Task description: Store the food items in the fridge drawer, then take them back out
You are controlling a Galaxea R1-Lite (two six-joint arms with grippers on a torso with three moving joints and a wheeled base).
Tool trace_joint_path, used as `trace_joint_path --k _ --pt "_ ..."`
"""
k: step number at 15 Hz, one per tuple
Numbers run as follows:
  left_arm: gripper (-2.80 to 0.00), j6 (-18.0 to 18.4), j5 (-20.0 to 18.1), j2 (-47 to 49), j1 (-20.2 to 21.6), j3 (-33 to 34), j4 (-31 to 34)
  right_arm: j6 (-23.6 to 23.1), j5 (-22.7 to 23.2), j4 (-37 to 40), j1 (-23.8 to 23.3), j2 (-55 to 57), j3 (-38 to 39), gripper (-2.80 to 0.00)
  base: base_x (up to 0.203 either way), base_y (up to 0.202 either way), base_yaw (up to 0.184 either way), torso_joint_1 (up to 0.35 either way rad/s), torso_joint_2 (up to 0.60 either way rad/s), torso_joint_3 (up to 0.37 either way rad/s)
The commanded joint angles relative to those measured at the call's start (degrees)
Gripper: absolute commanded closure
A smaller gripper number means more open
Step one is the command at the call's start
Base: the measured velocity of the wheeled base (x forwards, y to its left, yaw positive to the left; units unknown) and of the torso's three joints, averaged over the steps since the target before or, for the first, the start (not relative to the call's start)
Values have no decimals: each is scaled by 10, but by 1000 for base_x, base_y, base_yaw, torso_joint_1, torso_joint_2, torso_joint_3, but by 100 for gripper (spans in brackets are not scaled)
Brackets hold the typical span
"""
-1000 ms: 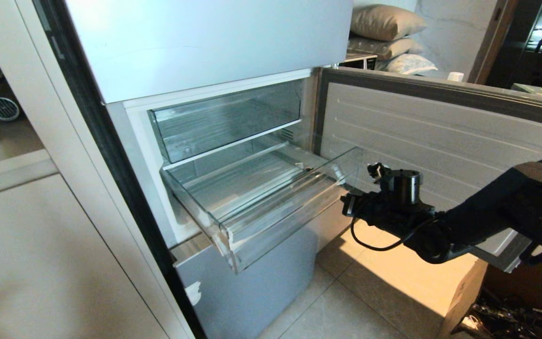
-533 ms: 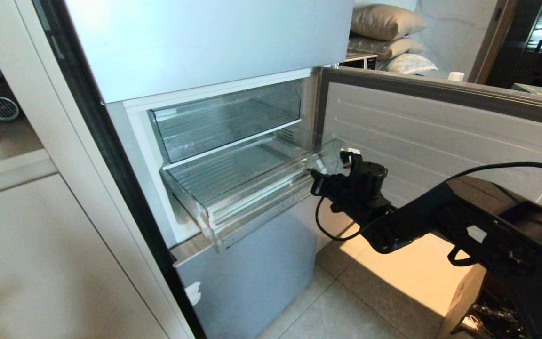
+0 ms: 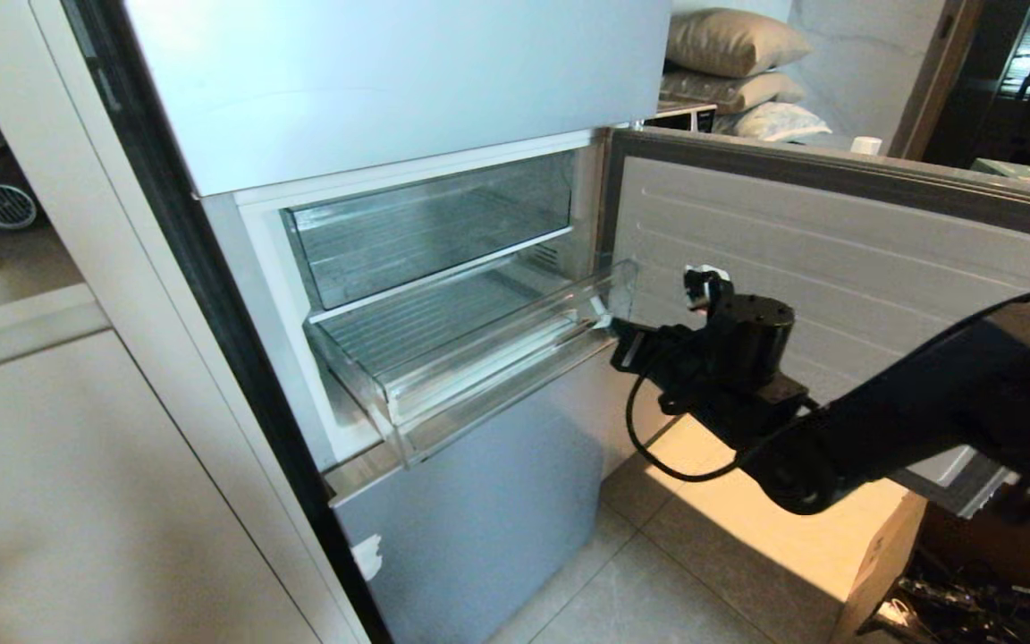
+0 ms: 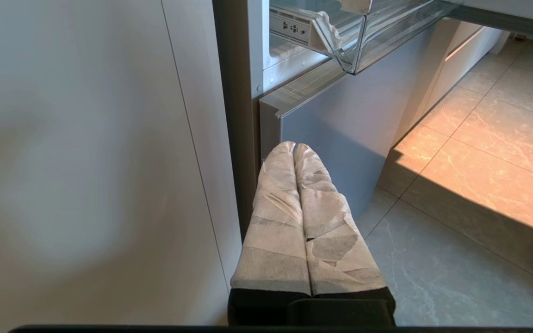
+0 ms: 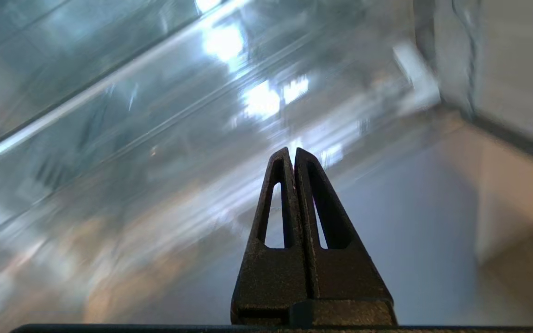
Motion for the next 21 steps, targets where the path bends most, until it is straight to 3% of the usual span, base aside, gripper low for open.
trace_joint_path --k 1,4,6,8,11,13,15,21 --pt "0 0 0 0 0 1 0 1 0 85 4 -225 103 0 0 0 0 0 0 0" --pt "0 0 0 0 0 1 0 -4 -5 283 -10 -524 205 0 0 0 0 0 0 0" --pt "0 0 0 0 0 1 0 -30 -6 410 -58 -712 284 0 0 0 0 0 0 0" --pt "0 0 0 0 0 1 -1 -83 4 490 -125 -873 389 0 0 0 0 0 0 0" --pt "0 0 0 1 0 1 -1 -206 34 553 -212 -1053 563 0 0 0 0 0 0 0" --pt "0 0 0 1 0 1 0 -250 44 609 -247 -1156 607 0 0 0 0 0 0 0" --pt "0 -1 0 0 0 1 0 -260 40 637 -264 -1220 609 0 0 0 0 0 0 0" --pt "0 0 0 0 0 1 0 -241 23 635 -276 -1221 619 0 0 0 0 0 0 0"
